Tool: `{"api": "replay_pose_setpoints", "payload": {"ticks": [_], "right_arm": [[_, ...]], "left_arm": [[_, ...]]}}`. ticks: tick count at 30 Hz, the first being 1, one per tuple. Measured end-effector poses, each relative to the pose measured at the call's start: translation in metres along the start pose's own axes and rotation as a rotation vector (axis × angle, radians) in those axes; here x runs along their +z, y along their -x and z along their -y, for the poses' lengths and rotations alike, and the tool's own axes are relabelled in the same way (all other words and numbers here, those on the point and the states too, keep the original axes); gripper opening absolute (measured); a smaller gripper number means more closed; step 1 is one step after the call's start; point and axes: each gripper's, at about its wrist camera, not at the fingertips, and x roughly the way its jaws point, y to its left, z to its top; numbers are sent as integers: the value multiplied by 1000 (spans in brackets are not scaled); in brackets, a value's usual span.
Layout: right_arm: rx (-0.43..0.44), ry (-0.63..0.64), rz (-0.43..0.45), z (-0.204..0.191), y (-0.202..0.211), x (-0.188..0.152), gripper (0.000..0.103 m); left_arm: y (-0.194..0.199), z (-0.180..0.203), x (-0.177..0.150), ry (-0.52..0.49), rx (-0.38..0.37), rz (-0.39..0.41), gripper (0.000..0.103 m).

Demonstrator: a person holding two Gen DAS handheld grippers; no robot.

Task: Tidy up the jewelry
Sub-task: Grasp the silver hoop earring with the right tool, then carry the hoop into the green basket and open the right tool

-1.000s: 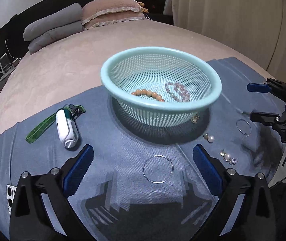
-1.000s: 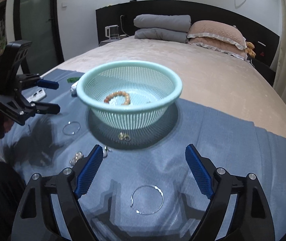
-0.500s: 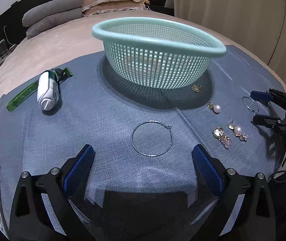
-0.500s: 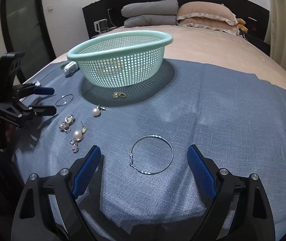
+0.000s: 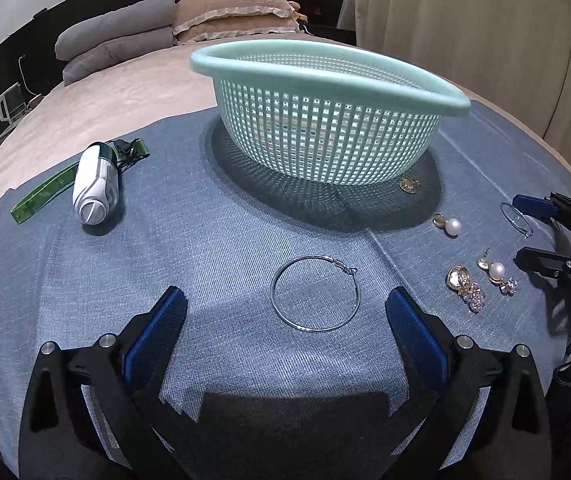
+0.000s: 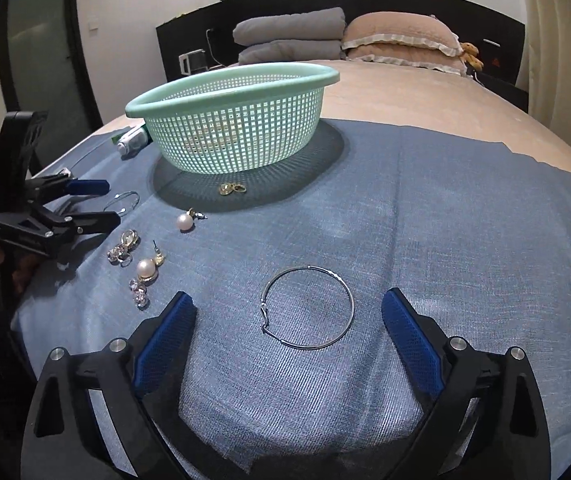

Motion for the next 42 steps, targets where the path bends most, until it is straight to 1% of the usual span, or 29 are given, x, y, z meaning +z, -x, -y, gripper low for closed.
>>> {"api": "replay_pose_setpoints", "payload": {"ticks": [4, 6, 8, 9, 10, 11, 12, 15, 16, 20, 23, 25, 26, 27, 28, 29, 31, 34, 37, 40, 42], "right_arm": [[5, -3, 5, 0, 0, -1, 90], [-2, -19, 18, 2, 3, -2, 84], [-5, -55, 37, 8, 7, -3, 71], [-5, -75, 45, 11, 8, -5, 67], [-5, -90, 53, 14, 10, -6, 62], [-11, -98, 59, 15, 11, -8, 57], [-22, -98, 62, 14, 12, -8, 55], [-32, -80, 67, 11, 12, -9, 46], [-30, -75, 70, 10, 13, -9, 41], [-43, -65, 71, 9, 14, -8, 41], [-60, -51, 69, 5, 13, -9, 41], [-64, -48, 71, 5, 13, -9, 41], [-66, -46, 71, 5, 13, -9, 41], [-67, -45, 71, 5, 13, -9, 41], [-69, -44, 70, 4, 12, -9, 41], [-72, -42, 71, 3, 13, -9, 41], [-79, -38, 74, 2, 14, -10, 41], [-81, -43, 80, 1, 17, -11, 41], [-73, -48, 84, 0, 23, -13, 41], [-73, -21, 87, -5, 31, -14, 41], [-80, -7, 101, -7, 37, -10, 41]], "left_arm": [[1, 3, -3, -4, 8, 3, 98], [4, 6, -7, -9, 21, 7, 97], [4, 8, -8, -9, 20, 10, 95], [5, 9, -9, -9, 17, 12, 93], [6, 10, -9, -11, 13, 13, 92], [7, 11, -10, -15, 2, 13, 87], [8, 11, -11, -19, -10, 14, 83], [9, 14, -13, -25, -12, 17, 78], [10, 14, -14, -25, -16, 17, 77], [13, 18, -17, -28, -24, 17, 69], [14, 19, -17, -26, -28, 16, 68], [15, 18, -18, -20, -41, 16, 65], [16, 18, -18, -22, -50, 16, 61], [17, 17, -17, -24, -62, 15, 55], [17, 15, -16, -21, -72, 10, 52], [17, 13, -15, -11, -77, 5, 43], [18, 10, -13, 12, -95, -6, 43], [19, 15, -10, -17, -72, -7, 42], [23, 14, -6, -7, -74, -14, 42], [33, 12, -4, -14, -56, -9, 42], [41, 8, -2, 9, -77, -2, 42]]}}
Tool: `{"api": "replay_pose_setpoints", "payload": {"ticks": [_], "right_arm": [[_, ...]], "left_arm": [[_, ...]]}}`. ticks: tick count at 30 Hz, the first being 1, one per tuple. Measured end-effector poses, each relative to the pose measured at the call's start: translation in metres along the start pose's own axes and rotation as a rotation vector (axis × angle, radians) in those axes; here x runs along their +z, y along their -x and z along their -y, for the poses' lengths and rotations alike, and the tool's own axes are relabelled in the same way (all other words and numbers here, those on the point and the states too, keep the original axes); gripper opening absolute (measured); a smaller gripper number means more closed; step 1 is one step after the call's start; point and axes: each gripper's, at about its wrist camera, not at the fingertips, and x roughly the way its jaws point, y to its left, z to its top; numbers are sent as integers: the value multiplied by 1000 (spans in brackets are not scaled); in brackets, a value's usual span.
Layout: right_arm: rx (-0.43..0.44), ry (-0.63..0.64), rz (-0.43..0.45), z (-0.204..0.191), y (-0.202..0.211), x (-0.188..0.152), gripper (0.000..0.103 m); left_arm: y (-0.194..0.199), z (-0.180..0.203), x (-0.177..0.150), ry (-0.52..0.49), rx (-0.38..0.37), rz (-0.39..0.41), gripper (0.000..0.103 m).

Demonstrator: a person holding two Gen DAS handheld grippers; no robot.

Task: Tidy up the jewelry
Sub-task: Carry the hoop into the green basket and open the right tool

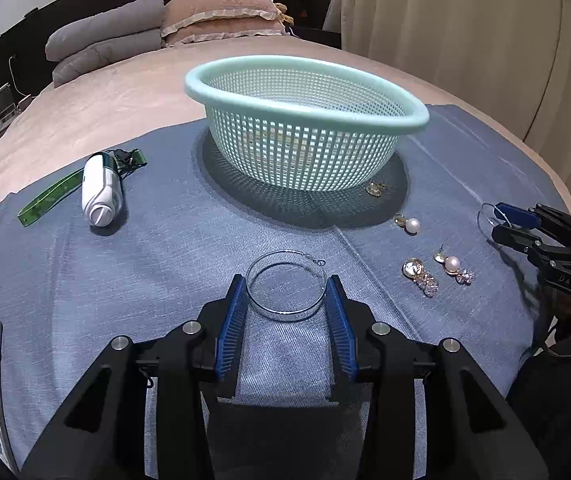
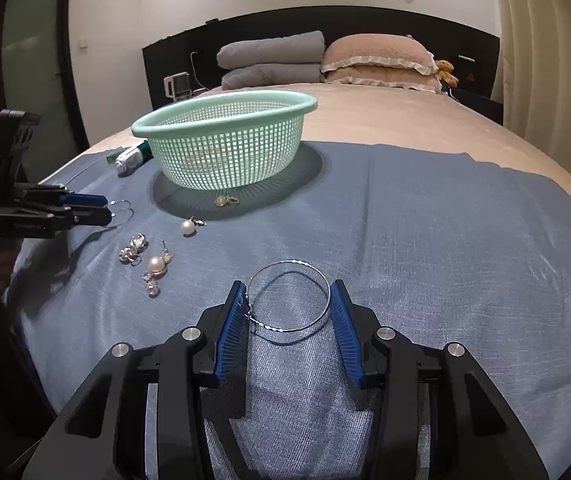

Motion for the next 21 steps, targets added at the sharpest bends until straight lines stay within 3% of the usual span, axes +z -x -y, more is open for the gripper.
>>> {"api": "replay_pose_setpoints", "payload": {"ticks": [4, 11, 17, 21], "right_arm": [[-14, 5, 50, 2, 12, 18, 41], [-5, -2, 174, 3, 35, 71, 41], [31, 5, 274, -9, 40, 123, 41], [77, 3, 296, -22, 28, 153, 41]], "left_arm": [[21, -8, 15, 10, -19, 35, 42], [59, -7, 62, -37, 21, 124, 42], [67, 1, 96, -66, 19, 172, 42], [53, 5, 116, -49, 14, 171, 42]]}}
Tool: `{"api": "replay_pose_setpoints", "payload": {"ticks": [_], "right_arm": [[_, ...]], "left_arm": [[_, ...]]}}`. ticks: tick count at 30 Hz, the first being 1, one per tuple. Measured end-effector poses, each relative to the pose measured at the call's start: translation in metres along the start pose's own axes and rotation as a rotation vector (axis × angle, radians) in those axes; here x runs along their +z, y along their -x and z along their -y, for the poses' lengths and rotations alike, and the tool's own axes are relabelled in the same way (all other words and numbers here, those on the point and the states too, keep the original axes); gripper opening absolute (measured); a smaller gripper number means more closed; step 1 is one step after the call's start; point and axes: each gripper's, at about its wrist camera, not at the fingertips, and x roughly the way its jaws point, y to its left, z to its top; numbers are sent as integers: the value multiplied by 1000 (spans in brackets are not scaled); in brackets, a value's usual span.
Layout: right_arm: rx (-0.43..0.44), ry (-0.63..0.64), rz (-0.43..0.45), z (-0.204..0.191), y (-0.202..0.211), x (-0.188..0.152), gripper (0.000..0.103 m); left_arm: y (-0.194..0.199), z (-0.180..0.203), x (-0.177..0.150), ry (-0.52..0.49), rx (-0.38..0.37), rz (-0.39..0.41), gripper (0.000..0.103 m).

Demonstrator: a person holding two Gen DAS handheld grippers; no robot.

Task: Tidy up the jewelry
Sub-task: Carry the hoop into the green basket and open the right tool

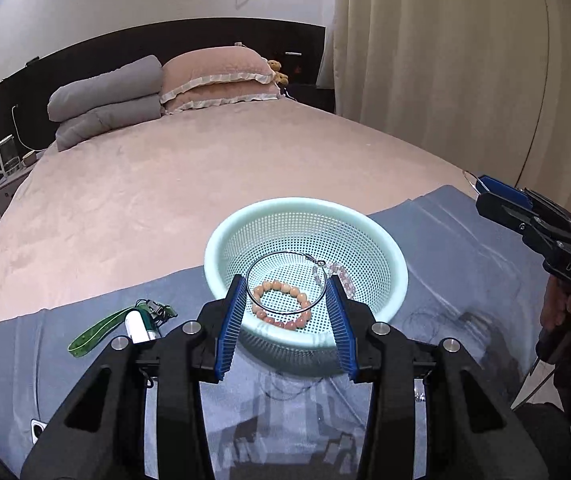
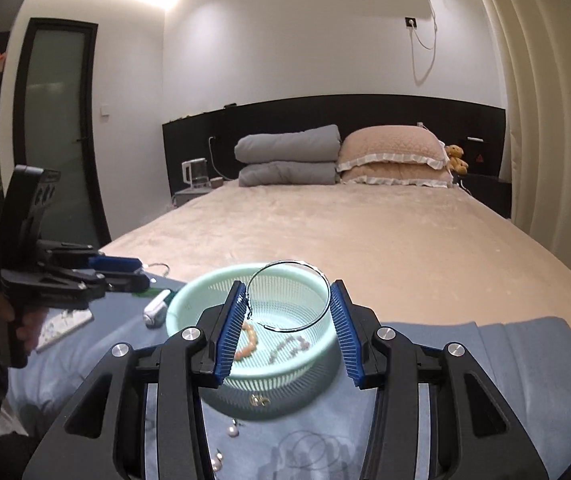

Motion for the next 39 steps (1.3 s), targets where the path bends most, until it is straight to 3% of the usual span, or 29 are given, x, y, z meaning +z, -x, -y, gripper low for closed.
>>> {"api": "replay_pose_setpoints", "payload": {"ticks": [7, 12, 25, 29, 32, 36, 39], "right_arm": [[35, -107, -69, -4, -52, -8, 41], [5, -83, -151, 2, -80, -25, 41], [3, -124, -220, 11, -90, -46, 42], [-9, -121, -225, 11, -87, -47, 42], [-14, -130, -210, 14, -82, -47, 50], [-14, -152, -191, 18, -77, -46, 57], [-10, -154, -187, 19, -75, -46, 60]], "left_arm": [[-41, 5, 1, 34, -17, -45, 42], [-64, 4, -2, 35, -36, -77, 42], [-71, -3, -6, 36, -10, -65, 43], [-73, -8, -8, 36, 0, -93, 43], [-70, -8, -11, 31, 10, -94, 44], [-63, -7, -11, 24, 25, -77, 62], [-58, -10, -11, 36, 34, -68, 67]]}}
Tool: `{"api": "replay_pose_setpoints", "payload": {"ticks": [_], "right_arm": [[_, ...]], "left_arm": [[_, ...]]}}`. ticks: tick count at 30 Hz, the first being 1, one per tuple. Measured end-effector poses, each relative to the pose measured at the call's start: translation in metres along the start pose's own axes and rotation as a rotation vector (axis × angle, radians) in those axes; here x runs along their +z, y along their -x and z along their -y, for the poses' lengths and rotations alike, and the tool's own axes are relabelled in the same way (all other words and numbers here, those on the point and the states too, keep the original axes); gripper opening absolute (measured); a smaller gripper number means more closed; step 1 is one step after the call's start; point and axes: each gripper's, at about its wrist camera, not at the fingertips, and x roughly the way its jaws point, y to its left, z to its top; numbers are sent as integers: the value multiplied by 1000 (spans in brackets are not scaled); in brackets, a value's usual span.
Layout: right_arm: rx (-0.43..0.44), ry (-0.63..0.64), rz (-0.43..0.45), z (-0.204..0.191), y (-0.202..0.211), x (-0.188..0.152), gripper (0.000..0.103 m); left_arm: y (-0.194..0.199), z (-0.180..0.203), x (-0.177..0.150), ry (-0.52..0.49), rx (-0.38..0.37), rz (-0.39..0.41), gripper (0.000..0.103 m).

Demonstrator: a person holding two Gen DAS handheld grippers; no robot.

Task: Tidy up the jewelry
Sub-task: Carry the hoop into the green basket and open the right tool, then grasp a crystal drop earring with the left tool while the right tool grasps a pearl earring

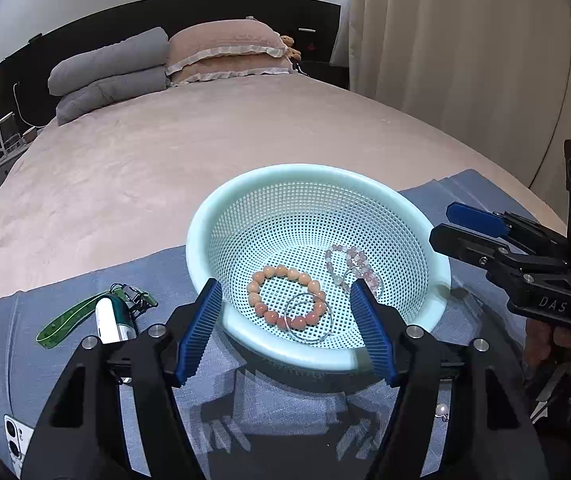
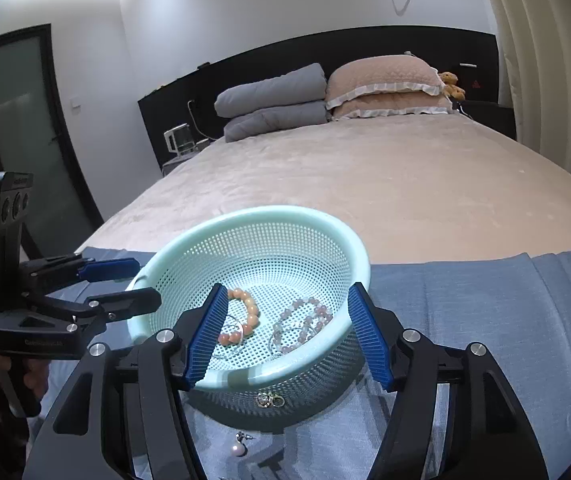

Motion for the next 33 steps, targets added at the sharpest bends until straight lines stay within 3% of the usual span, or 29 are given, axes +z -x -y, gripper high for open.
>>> {"api": "replay_pose_setpoints", "payload": {"ticks": [3, 8, 11, 13, 17, 21, 27, 30, 33], "right_arm": [[9, 9, -4, -1, 3, -2, 66], [20, 81, -26, -6, 16, -11, 77], [40, 159, -49, -8, 26, -21, 83], [68, 219, -71, -10, 33, -30, 84], [109, 296, -106, -15, 44, -50, 84], [159, 357, -154, -19, 48, -68, 84], [203, 444, -199, -28, 55, -95, 83], [201, 455, -206, -34, 54, -102, 77], [214, 460, -233, -38, 51, -107, 63]], "left_arm": [[6, -1, -3, 2, -22, -3, 78], [18, 1, -18, -48, -71, -19, 80], [19, 3, -30, -63, -115, -41, 94], [17, 8, -40, -77, -180, -66, 94], [11, 19, -60, -134, -207, -102, 94], [5, 31, -76, -172, -243, -139, 94], [3, 51, -88, -244, -259, -133, 94], [1, 59, -90, -255, -268, -114, 91], [0, 67, -91, -280, -265, -113, 84]]}}
